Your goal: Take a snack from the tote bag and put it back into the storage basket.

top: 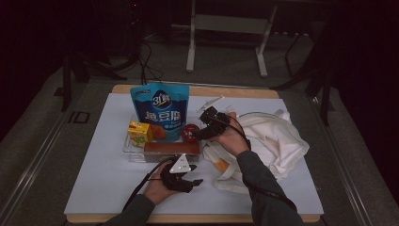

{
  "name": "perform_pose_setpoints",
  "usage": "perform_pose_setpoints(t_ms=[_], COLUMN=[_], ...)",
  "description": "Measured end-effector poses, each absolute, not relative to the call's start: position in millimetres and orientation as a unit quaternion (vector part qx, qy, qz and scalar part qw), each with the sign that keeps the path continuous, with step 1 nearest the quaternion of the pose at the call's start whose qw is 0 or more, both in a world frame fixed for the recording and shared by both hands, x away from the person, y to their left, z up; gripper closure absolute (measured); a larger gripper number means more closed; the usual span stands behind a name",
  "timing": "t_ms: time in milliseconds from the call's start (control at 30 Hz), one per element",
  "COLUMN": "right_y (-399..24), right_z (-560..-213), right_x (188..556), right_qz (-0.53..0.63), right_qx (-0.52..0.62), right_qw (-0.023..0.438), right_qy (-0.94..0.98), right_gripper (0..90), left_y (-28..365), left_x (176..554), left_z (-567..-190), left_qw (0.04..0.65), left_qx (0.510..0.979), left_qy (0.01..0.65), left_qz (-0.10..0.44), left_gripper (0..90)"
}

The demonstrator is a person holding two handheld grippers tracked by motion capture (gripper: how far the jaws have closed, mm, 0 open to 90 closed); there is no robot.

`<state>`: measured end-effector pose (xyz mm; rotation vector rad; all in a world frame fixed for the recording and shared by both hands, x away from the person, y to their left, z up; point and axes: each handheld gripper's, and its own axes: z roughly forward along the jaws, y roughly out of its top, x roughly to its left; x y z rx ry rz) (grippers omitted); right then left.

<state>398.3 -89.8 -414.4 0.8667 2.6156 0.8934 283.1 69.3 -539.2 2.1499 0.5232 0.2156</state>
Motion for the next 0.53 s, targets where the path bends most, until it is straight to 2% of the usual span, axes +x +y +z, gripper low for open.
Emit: perform_pose_setpoints(t_ms=[533], right_y=[-102], right_z=[-411], right_x=[393], right_qz=[0.323], right_qx=[0.301], right_qw=[0.099], right_qy=[0.892], right_gripper=[31.2], left_y=[69], left_x=[284], left_z=[-539], left_qw=[0.444], left_qx=[0.867], left_qy=[0.213], left_qz=[0.084], left_gripper=[41.9])
